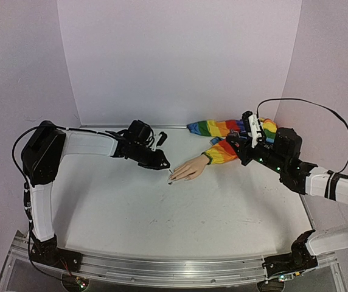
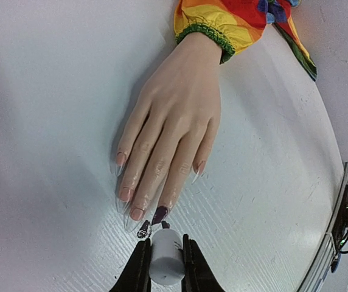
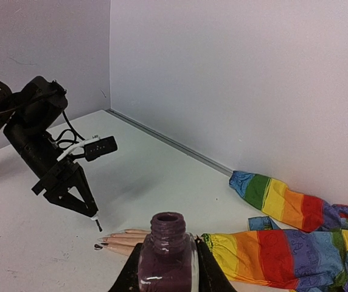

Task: Paint the nails

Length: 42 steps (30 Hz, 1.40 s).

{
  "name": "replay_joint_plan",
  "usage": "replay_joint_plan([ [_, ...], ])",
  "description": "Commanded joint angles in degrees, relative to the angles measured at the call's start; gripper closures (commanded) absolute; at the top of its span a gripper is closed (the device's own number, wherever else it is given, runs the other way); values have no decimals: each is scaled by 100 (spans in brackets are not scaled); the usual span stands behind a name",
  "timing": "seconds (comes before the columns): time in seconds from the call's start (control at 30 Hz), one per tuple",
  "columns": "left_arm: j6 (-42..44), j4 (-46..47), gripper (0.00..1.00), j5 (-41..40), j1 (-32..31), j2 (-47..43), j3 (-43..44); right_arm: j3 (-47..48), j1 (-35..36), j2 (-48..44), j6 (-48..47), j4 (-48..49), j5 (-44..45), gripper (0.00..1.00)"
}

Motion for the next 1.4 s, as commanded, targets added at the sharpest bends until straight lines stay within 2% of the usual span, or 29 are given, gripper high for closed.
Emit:
replay_joint_plan([
  [0.0, 408, 674, 100, -687, -320, -340, -176, 44, -31, -267, -7, 452, -60, 100],
  [0.4, 504, 773, 100, -1101, -477, -469, -407, 29, -33, -268, -11, 433, -124, 100],
  [0.67, 468, 768, 100, -965, -476, -161, -46, 28, -29, -257, -17, 435, -116, 100],
  [1.37, 283, 520, 100, -789, -503, -18, 23, 36, -35, -267, -24, 434, -133, 100],
])
